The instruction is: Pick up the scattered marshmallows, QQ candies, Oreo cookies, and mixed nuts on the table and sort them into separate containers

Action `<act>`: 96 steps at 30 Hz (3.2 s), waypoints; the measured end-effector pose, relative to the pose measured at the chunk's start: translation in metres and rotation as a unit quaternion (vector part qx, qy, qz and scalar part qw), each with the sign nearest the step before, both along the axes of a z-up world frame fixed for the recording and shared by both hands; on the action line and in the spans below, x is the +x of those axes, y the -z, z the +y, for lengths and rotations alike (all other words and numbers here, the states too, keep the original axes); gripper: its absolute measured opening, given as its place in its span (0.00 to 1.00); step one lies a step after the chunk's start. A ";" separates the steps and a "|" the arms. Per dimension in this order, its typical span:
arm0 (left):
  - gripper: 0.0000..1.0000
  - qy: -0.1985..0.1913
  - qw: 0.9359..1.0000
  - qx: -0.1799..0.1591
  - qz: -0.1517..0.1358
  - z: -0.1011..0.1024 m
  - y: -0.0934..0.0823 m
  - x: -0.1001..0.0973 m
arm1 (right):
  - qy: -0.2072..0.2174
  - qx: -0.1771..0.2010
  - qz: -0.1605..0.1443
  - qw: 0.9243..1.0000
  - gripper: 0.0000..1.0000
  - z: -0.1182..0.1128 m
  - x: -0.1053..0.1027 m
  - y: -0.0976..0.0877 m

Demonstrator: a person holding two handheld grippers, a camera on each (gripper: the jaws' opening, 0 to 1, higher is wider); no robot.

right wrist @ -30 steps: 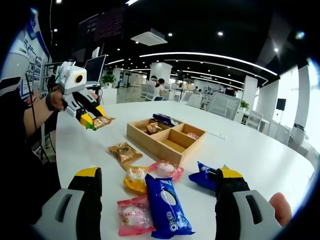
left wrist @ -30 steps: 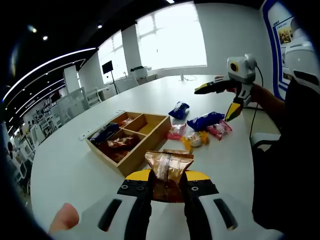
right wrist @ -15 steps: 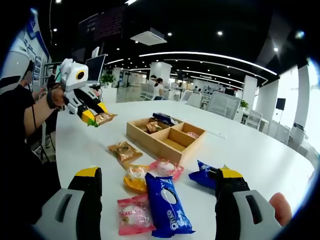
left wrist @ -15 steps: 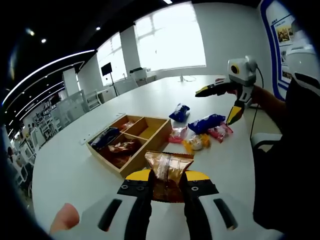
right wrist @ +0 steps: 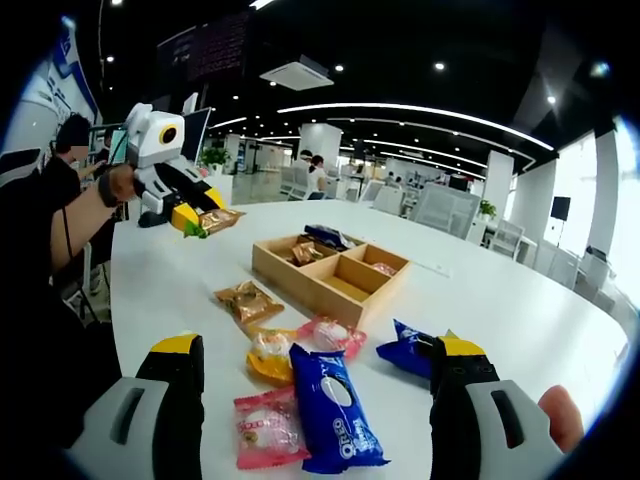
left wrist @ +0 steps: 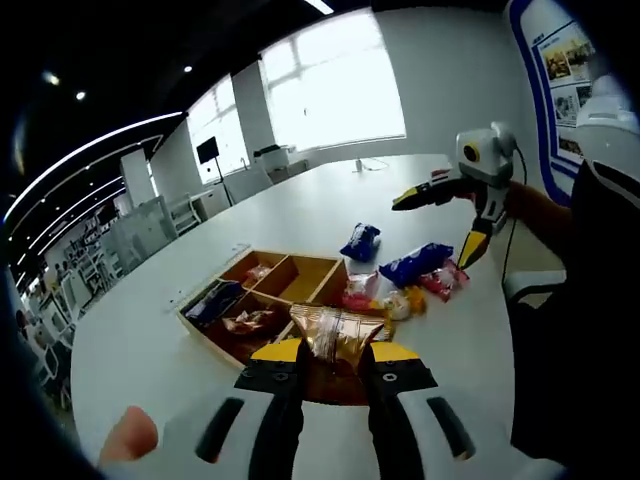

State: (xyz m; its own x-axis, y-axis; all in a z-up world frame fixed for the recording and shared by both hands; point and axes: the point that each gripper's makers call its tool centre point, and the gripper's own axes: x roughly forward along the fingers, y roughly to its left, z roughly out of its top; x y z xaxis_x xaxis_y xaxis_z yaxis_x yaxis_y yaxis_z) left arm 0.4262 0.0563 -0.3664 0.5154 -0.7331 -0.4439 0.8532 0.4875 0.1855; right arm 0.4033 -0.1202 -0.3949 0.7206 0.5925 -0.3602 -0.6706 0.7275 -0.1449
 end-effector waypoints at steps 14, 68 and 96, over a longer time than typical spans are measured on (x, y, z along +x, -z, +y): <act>0.27 0.012 0.999 -0.036 -0.006 -0.005 -0.028 0.023 | 0.008 -0.012 -0.008 1.000 0.89 -0.005 0.000 -0.007; 0.28 -0.116 0.992 -0.019 0.053 -0.015 0.047 0.144 | -0.001 -0.027 0.001 1.000 0.89 0.002 -0.005 0.005; 0.29 -0.114 0.992 0.002 0.051 -0.011 0.058 0.144 | -0.003 -0.022 -0.003 1.000 0.89 0.001 -0.004 0.002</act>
